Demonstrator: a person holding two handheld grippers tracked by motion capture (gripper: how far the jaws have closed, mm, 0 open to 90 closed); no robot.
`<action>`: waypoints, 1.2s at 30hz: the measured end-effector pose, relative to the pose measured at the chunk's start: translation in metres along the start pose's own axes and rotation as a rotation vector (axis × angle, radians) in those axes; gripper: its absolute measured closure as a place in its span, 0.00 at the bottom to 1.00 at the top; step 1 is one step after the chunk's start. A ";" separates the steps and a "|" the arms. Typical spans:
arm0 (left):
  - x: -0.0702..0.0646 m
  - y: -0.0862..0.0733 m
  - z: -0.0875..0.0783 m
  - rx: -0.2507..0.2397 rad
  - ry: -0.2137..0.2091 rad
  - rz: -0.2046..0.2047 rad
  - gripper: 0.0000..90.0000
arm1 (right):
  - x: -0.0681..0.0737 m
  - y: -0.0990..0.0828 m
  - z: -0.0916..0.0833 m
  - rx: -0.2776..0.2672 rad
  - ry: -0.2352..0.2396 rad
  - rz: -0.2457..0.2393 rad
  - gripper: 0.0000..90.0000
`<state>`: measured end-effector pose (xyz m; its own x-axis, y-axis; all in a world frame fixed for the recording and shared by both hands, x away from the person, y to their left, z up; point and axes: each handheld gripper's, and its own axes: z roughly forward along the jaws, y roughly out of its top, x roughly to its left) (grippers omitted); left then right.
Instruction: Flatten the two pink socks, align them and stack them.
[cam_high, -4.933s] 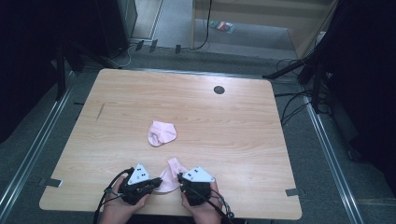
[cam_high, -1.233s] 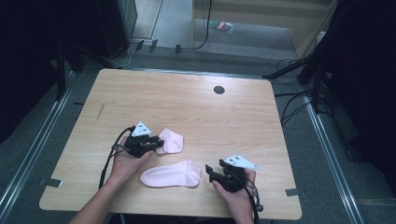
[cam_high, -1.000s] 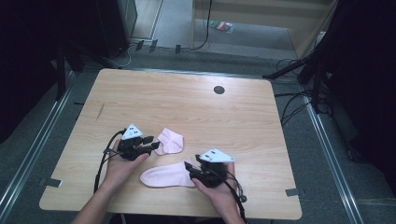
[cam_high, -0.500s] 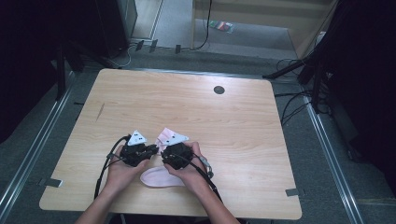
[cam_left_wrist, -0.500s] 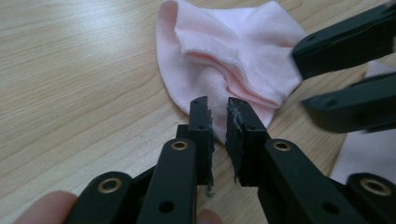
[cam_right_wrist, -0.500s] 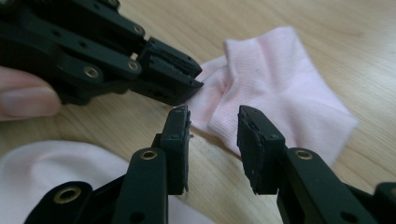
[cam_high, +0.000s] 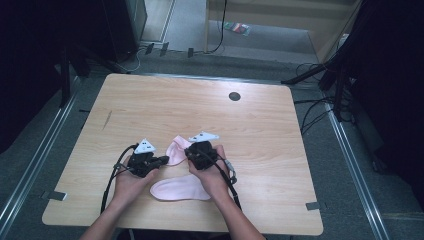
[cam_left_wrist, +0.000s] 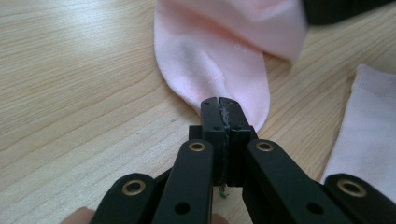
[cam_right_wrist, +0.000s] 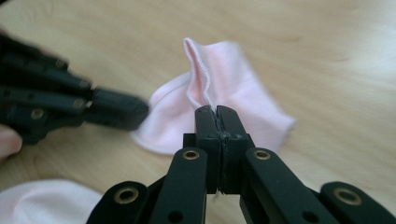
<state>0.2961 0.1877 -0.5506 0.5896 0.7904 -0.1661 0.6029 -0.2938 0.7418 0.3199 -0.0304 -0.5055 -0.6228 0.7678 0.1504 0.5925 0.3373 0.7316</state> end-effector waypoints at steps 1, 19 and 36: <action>0.000 0.000 -0.001 0.001 0.010 0.003 1.00 | -0.008 0.003 -0.005 -0.019 0.007 0.036 1.00; 0.014 0.004 -0.007 0.029 0.129 0.068 1.00 | -0.113 0.002 -0.001 -0.008 -0.077 0.356 1.00; 0.003 0.025 0.007 -0.104 0.052 -0.028 0.62 | -0.126 -0.006 -0.005 -0.093 -0.156 0.297 0.59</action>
<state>0.3169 0.1796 -0.5367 0.5430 0.8251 -0.1563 0.5586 -0.2159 0.8008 0.3919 -0.1323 -0.5256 -0.3408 0.9012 0.2676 0.6825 0.0414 0.7297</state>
